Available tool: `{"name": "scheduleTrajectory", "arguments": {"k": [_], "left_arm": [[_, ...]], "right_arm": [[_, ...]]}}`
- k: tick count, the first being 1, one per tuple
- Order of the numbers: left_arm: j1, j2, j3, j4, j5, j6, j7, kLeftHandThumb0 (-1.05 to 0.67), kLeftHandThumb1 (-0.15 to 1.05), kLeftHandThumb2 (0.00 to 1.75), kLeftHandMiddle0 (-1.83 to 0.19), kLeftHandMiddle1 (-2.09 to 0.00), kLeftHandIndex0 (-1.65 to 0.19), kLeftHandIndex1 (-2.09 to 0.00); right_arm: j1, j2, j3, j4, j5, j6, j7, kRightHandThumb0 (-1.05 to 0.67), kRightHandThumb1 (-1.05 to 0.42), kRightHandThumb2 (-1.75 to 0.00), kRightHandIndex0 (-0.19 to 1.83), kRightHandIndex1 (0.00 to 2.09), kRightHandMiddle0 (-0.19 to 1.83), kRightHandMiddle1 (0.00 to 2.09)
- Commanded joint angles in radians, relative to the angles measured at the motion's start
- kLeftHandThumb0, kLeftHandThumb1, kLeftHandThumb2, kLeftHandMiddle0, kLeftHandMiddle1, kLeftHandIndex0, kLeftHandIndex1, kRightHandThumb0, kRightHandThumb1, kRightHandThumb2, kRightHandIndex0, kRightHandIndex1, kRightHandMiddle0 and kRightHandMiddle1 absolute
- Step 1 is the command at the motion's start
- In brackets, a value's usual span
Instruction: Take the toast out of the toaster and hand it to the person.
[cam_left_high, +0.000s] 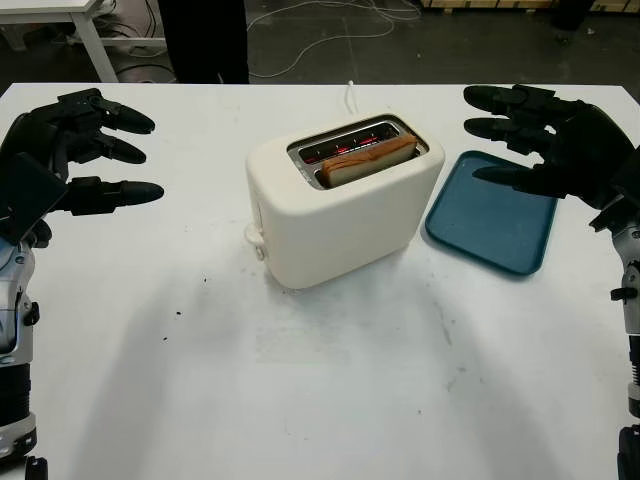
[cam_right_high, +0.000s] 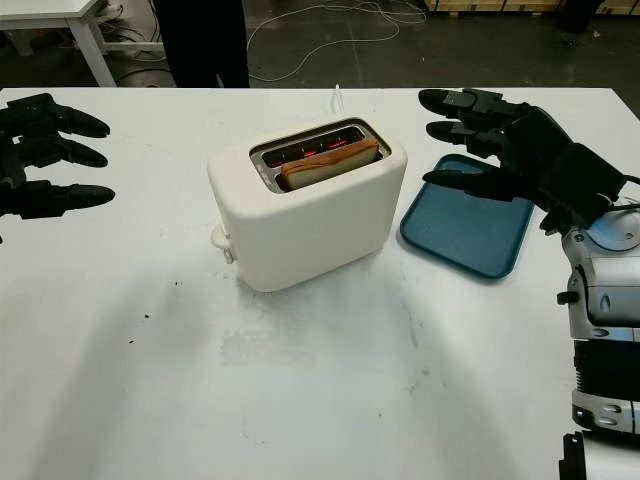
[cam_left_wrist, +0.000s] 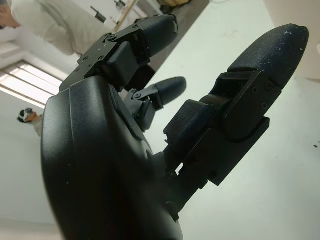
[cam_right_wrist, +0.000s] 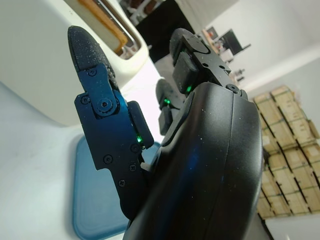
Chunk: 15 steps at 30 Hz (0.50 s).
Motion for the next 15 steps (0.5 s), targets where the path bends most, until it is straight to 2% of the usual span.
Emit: {"name": "scheduleTrajectory", "arguments": {"k": [1,15], "left_arm": [[0.01,-0.003,0.004,-0.002,-0.003,-0.007,0.005,-1.05,0.53,0.0,-0.57,-1.04,-0.58,-0.9],[0.01,0.003,0.003,0.005,0.0,-0.014,-0.001,-1.05,0.53,0.0,-0.57,-1.02,-0.58,-0.89]], "right_arm": [[-0.002,-0.003,-0.003,-0.01,0.004,-0.006,0.006,-0.65,-0.8,0.0,0.24,0.38,0.44,0.0],[-0.008,-0.004,0.0,-0.004,-0.002,-0.012,0.011,-0.66,-0.8,0.0,0.22,0.41,0.44,0.0]]}}
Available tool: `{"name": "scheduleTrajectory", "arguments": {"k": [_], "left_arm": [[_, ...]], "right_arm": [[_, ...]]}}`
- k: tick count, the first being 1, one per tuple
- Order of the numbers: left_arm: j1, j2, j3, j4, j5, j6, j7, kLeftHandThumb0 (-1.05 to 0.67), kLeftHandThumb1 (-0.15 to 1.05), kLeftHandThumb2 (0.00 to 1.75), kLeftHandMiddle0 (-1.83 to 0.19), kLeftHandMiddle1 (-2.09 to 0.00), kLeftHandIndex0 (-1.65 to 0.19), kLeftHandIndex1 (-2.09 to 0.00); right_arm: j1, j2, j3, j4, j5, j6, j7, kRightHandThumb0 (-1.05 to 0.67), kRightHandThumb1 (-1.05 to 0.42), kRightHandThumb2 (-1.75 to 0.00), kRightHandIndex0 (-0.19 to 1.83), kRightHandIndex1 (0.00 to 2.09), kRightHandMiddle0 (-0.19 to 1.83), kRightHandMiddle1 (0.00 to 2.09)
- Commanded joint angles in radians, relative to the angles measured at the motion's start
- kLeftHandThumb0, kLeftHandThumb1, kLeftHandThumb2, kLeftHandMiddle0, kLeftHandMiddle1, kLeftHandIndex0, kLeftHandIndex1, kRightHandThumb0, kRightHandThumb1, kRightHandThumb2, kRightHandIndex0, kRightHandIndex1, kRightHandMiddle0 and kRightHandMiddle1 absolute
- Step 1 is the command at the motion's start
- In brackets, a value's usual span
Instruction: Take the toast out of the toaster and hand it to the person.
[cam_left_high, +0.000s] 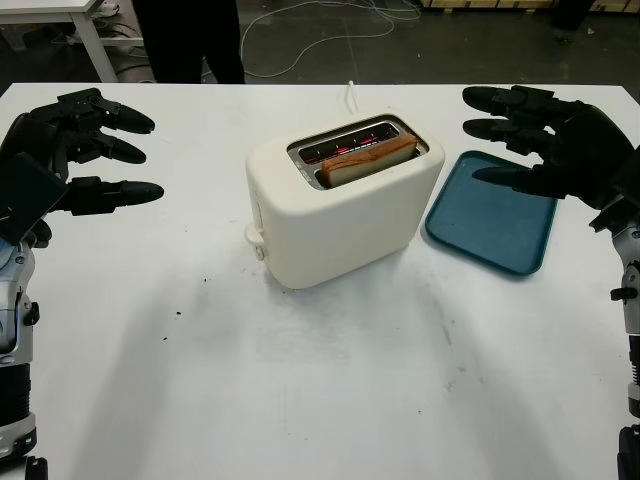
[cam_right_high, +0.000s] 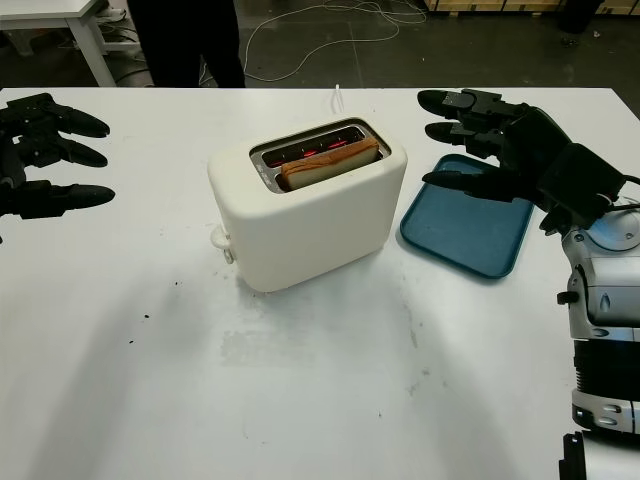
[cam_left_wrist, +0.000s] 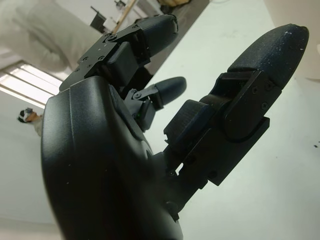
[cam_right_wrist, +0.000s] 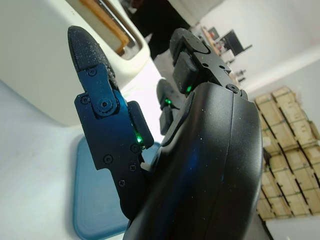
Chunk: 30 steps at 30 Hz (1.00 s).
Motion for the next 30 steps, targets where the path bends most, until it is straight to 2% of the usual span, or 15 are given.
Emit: {"name": "scheduleTrajectory", "arguments": {"k": [1,30], "left_arm": [[0.01,0.003,0.002,0.004,0.001,-0.011,0.001,-1.05,0.53,0.0,-0.58,-1.02,-0.58,-0.89],[0.015,-0.003,0.005,-0.006,-0.001,-0.006,0.006,-1.05,0.52,0.0,-0.57,-1.02,-0.59,-0.88]], "right_arm": [[-0.008,-0.005,-0.001,-0.005,-0.001,-0.01,0.003,-0.66,-0.8,0.0,0.22,0.42,0.44,0.0],[0.0,-0.003,-0.004,-0.015,0.0,0.001,-0.003,-0.67,-0.8,0.0,0.2,0.45,0.44,0.0]]}}
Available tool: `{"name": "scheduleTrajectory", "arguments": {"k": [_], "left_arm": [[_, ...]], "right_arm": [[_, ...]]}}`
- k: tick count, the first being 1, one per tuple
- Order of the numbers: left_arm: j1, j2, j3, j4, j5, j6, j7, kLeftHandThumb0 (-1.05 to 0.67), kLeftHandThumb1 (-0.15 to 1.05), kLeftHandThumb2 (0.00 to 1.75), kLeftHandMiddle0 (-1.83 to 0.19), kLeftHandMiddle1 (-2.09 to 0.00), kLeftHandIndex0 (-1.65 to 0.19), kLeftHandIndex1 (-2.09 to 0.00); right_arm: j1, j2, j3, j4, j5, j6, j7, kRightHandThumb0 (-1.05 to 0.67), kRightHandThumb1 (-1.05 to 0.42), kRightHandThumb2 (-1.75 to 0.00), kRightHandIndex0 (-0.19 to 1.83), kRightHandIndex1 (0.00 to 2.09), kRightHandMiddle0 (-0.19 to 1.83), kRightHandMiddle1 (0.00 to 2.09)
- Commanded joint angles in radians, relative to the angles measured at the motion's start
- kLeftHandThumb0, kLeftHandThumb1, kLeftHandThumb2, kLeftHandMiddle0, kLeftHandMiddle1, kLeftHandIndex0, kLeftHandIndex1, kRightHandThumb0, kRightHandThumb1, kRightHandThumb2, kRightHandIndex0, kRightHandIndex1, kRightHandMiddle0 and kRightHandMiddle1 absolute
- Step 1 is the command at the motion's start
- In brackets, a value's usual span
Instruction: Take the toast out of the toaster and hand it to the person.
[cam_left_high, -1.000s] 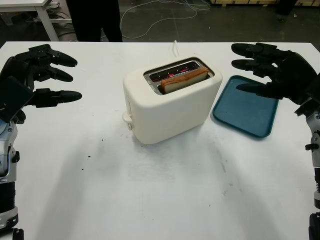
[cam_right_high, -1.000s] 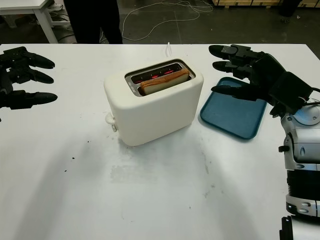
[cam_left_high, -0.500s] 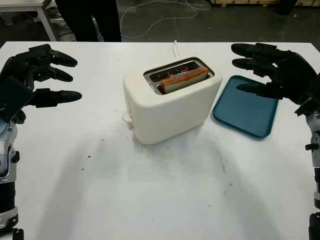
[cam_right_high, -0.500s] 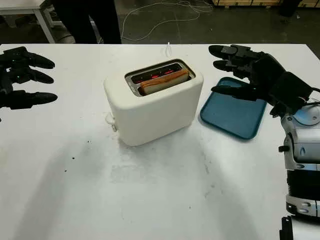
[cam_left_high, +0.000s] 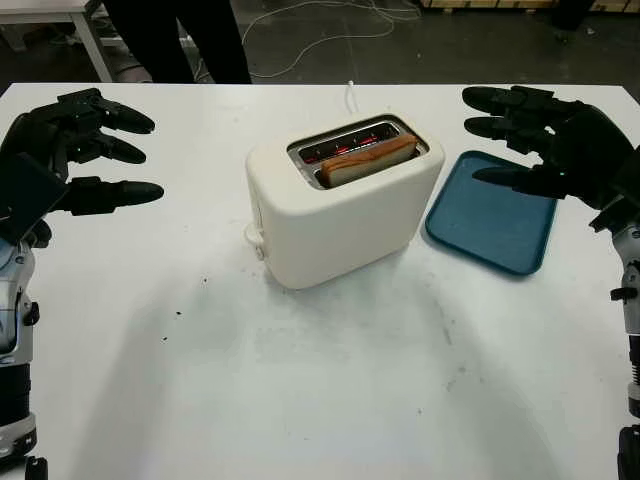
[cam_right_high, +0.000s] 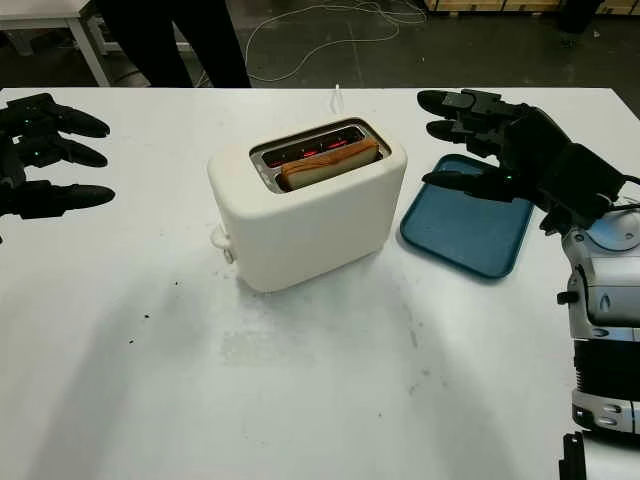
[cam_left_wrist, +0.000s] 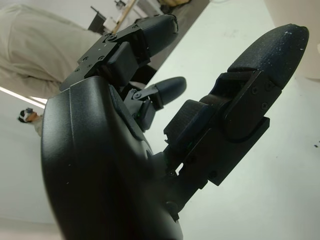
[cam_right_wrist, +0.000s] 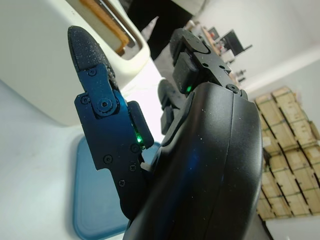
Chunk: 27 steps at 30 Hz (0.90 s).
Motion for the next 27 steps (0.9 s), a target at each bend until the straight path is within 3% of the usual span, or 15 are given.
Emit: {"name": "scheduleTrajectory", "arguments": {"k": [1,27], "left_arm": [[0.015,-0.003,0.005,-0.004,-0.002,-0.009,0.006,-1.05,0.53,0.0,-0.58,-1.02,-0.59,-0.88],[0.016,-0.009,0.01,-0.001,-0.014,-0.014,0.007,-1.05,0.52,0.0,-0.56,-1.07,-0.58,-0.91]], "right_arm": [[0.0,-0.003,-0.004,-0.014,0.001,0.0,-0.002,-0.68,-0.8,0.0,0.2,0.45,0.44,0.0],[0.002,0.001,-0.006,-0.007,0.001,-0.014,-0.004,-0.69,-0.8,0.0,0.2,0.48,0.44,0.0]]}}
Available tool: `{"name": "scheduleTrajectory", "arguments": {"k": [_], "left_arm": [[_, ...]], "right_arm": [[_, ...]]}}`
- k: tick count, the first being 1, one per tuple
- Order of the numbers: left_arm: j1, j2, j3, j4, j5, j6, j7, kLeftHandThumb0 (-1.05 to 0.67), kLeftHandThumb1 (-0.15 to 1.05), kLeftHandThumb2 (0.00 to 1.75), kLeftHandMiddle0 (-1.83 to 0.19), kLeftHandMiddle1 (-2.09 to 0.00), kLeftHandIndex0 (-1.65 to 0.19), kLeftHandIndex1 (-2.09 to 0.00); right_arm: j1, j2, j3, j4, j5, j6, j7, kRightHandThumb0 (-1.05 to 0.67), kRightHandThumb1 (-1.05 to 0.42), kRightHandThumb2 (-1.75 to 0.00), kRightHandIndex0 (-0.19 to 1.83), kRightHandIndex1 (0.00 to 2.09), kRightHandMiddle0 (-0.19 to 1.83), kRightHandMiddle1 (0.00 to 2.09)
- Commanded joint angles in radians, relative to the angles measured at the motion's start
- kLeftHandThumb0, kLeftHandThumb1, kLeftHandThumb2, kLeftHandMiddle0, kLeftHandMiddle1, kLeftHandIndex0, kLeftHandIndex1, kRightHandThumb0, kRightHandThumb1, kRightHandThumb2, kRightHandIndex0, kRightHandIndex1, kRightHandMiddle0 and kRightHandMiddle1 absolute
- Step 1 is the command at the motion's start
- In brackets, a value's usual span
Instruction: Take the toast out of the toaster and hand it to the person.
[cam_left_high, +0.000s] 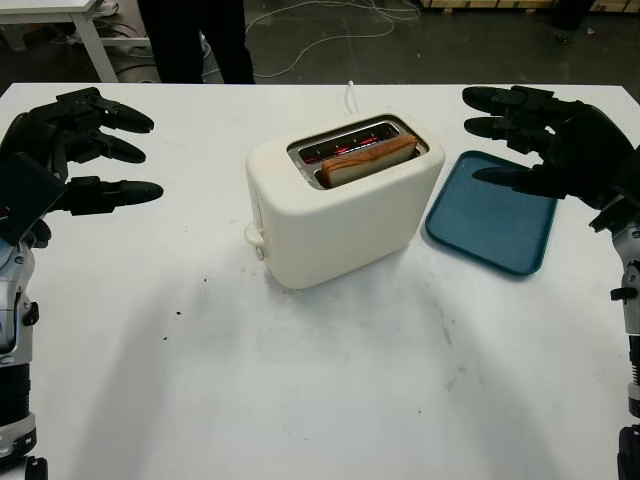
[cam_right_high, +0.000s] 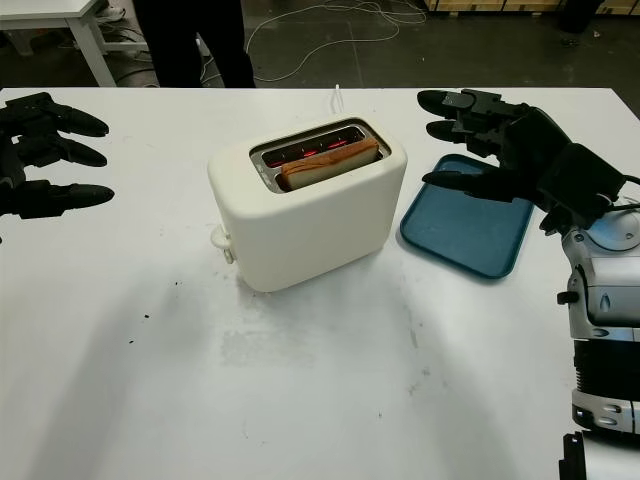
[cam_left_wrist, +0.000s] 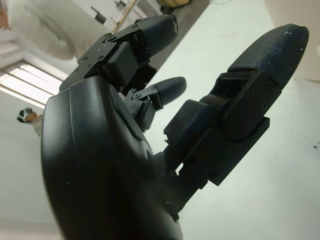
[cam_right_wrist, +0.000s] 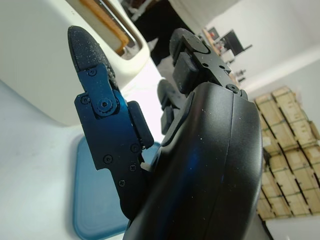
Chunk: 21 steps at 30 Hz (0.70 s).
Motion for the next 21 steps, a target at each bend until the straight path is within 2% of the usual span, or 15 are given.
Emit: {"name": "scheduleTrajectory", "arguments": {"k": [1,21], "left_arm": [[0.016,-0.009,0.007,0.0,-0.004,-0.014,0.008,-1.05,0.52,0.0,-0.56,-1.07,-0.58,-0.91],[0.017,-0.007,0.007,-0.005,-0.005,-0.005,0.007,-1.05,0.52,0.0,-0.55,-1.06,-0.57,-0.91]], "right_arm": [[0.002,0.002,-0.006,-0.005,0.002,-0.018,-0.001,-0.68,-0.8,0.0,0.2,0.48,0.45,0.0],[0.003,-0.001,-0.003,-0.015,-0.004,-0.003,-0.009,-0.65,-0.79,0.0,0.2,0.49,0.45,0.0]]}}
